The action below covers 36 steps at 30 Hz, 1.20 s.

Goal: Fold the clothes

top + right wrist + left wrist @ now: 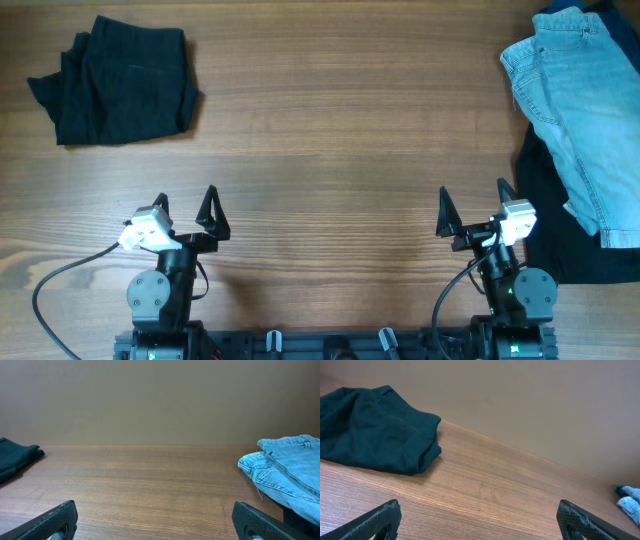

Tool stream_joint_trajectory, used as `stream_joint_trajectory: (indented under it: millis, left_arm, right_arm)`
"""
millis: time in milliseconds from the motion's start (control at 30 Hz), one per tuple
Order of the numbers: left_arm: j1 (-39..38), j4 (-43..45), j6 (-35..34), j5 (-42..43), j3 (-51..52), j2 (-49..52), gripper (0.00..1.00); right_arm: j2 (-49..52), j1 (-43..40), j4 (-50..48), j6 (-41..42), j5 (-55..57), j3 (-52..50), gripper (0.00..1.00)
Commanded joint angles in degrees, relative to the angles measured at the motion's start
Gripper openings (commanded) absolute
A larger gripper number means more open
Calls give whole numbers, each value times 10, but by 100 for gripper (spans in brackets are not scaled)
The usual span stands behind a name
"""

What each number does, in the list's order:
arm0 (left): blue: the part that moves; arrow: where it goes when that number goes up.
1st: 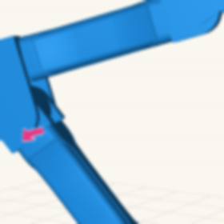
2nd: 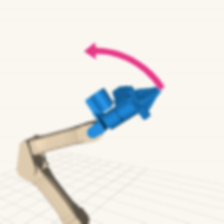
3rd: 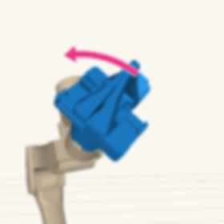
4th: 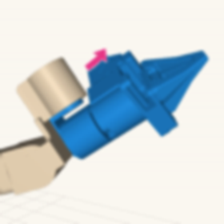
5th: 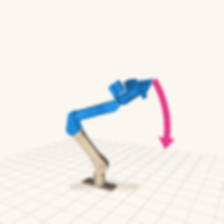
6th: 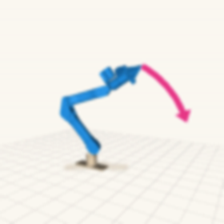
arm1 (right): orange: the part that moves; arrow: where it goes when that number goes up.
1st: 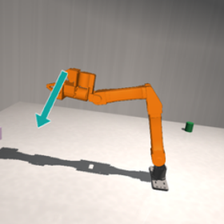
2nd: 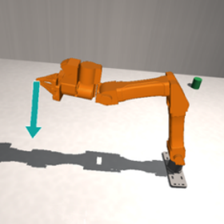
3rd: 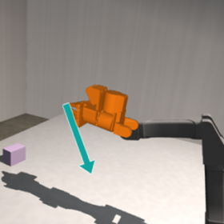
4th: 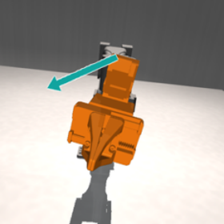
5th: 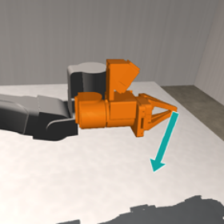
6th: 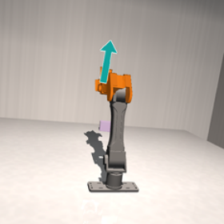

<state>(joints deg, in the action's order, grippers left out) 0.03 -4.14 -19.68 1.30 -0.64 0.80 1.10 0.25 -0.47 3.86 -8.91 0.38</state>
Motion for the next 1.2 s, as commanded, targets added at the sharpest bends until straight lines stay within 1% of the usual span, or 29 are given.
stream_joint_trajectory:
  millis: [0, 1067, 1167]
  left_arm:
    - [3, -2, -5, -8, 3, -4, 100]
    - [3, -2, -5, -8, 3, -4, 100]
    - [3, 5, -5, -7, 3, -4, 100]
  right_arm:
    - [-2, 2, -2, 7, 6, -1, 100]
    - [-2, 2, -2, 7, 6, -1, 100]
    - [-2, 2, -9, 28, -19, -1, 100]
